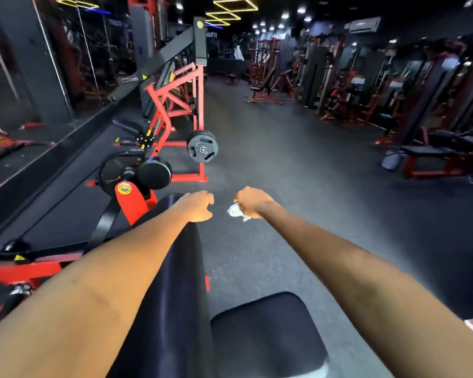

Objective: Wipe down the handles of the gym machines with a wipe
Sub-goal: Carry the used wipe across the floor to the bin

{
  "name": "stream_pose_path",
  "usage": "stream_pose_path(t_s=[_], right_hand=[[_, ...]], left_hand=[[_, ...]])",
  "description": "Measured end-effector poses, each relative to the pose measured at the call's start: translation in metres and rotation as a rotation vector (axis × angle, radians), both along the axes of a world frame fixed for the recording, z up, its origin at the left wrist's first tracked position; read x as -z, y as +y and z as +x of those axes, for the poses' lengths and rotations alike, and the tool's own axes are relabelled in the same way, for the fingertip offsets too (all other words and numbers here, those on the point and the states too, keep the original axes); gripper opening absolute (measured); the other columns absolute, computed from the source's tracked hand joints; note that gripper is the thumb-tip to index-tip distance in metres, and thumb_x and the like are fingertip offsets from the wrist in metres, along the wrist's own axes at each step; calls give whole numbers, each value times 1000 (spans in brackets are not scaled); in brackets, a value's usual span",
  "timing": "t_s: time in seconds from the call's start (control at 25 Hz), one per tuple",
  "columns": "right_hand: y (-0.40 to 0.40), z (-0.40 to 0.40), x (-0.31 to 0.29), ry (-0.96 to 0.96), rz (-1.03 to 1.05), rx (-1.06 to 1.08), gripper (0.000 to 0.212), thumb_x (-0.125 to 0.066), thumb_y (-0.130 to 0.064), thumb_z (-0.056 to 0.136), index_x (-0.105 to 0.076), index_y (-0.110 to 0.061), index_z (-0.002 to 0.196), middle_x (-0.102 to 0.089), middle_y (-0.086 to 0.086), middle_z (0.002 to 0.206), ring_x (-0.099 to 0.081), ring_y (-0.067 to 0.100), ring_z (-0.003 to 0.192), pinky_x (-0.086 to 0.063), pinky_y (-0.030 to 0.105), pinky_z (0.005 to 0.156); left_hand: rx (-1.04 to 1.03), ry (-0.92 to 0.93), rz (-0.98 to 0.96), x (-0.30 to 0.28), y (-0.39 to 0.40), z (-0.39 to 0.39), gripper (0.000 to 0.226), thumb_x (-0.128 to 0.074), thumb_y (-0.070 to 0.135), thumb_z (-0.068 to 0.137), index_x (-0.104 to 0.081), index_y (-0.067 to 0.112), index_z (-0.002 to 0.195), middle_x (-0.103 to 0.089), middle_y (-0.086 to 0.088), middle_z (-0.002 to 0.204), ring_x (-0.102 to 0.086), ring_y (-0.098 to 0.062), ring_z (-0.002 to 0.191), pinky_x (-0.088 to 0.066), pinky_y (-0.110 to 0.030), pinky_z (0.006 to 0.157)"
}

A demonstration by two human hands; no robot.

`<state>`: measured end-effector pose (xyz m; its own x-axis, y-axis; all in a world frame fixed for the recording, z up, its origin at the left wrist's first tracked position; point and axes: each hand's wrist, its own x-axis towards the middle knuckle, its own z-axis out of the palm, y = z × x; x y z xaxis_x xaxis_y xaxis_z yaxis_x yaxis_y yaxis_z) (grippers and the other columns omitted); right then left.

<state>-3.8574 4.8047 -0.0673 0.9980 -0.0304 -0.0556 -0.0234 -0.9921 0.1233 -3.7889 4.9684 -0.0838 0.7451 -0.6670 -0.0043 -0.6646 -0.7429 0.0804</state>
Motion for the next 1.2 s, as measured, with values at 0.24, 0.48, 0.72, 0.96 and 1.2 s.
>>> stream_pose_path(t_s=[0.24,0.48,0.72,0.96,1.2], right_hand=[[-54,-40,5,52,112,90,21,-50,-5,85,-64,-3,101,-64,17,99,-64,35,91,-45,32,66],[-154,-77,12,121,150,136,25,-53,-14,86,-62,-1,105,-65,20,101,-63,35,94,-50,37,76],[-316,-122,3,48,198,238,21,-50,-13,86,-64,-4,98,-66,15,98,-63,31,93,-43,28,67],[-465,-151,-10,-18,190,320,28,-47,-6,84,-65,-8,106,-64,15,106,-61,34,99,-42,27,67],[-586,-137,3,17,183,341,27,-50,-13,86,-64,-4,107,-65,17,104,-62,34,95,-44,30,68]], left_hand=[[61,44,67,-2,-69,-13,47,-54,19,91,-44,12,136,-44,-7,139,-44,-25,127,-34,-32,99],[90,67,173,11,-170,-46,53,-56,18,89,-37,12,138,-43,-6,138,-46,-29,124,-38,-35,97],[126,42,154,1,-325,-75,48,-52,16,90,-39,9,136,-45,-8,137,-46,-29,123,-37,-34,97],[168,77,132,2,-475,-103,50,-52,19,90,-38,13,138,-45,-5,135,-46,-29,122,-36,-30,87],[233,78,145,11,-616,-83,52,-54,21,91,-38,13,139,-43,-5,139,-45,-26,126,-37,-30,94]])
